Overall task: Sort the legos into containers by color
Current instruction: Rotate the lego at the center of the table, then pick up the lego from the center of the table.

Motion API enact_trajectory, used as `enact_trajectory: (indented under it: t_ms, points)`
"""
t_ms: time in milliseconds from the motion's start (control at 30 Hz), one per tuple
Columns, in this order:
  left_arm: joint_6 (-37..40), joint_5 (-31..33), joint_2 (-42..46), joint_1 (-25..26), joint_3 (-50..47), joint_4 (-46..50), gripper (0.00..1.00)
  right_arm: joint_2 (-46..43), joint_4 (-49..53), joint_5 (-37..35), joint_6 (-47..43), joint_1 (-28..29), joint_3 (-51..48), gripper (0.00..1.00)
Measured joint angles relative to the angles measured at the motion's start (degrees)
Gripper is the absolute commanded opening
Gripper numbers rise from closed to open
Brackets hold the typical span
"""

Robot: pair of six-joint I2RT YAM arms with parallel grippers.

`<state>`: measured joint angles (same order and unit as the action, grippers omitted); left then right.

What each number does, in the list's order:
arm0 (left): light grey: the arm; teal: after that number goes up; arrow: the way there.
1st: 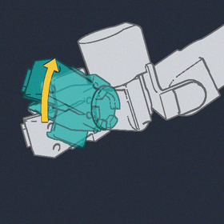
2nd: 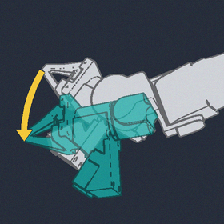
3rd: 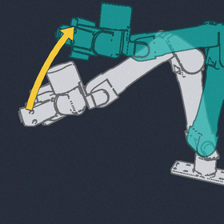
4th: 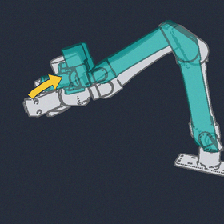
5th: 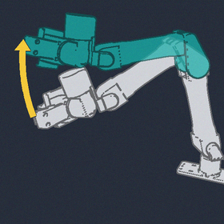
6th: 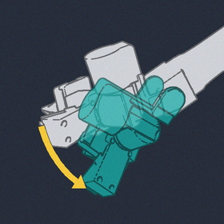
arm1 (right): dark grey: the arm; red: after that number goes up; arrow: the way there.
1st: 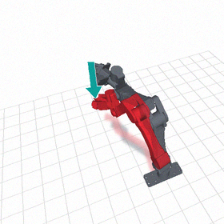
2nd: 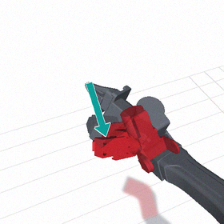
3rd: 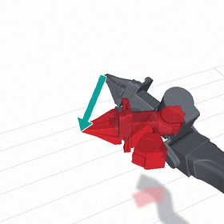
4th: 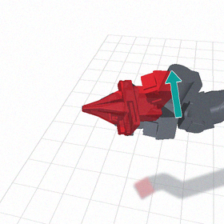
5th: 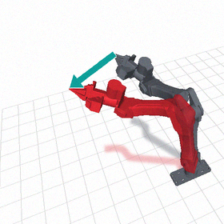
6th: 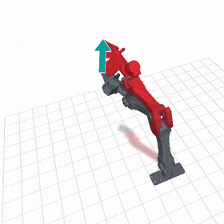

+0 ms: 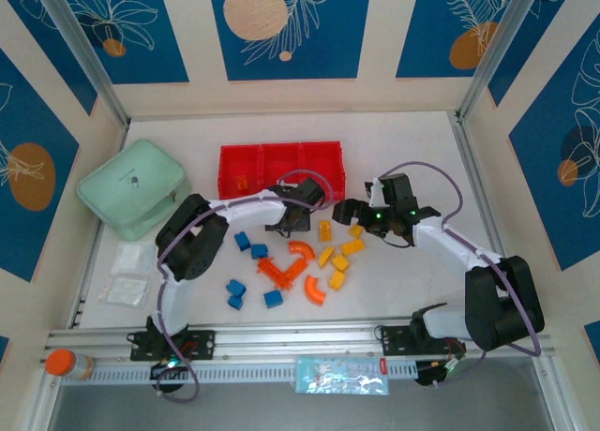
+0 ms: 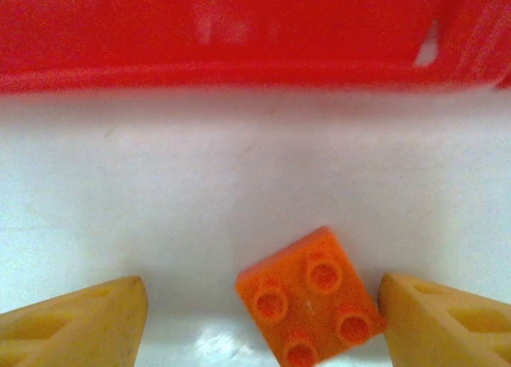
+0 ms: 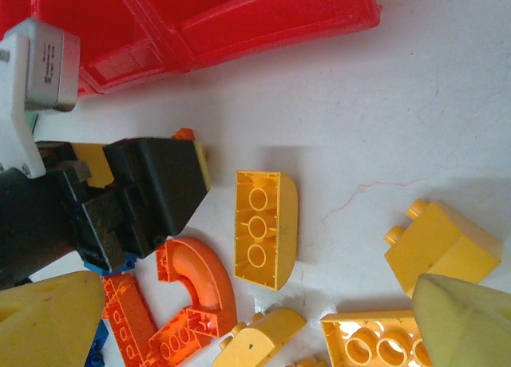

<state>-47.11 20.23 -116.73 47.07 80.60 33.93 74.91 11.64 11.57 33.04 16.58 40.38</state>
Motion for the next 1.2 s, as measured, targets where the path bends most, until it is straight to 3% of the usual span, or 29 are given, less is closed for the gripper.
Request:
enact_trajectory:
  t_ms: [367, 1200]
  points:
    - [-0.39, -1.38, 0.94, 0.00, -1.49, -1.16, 0.66, 0.02, -0.09, 0.07, 0.00, 0.07, 0.00, 0.99]
    - [-1.77, -3.26, 0.35, -0.07, -1.01, -2.71, 0.36, 0.42, 0.24, 0.07, 0.00, 0.31, 0.13, 0.99]
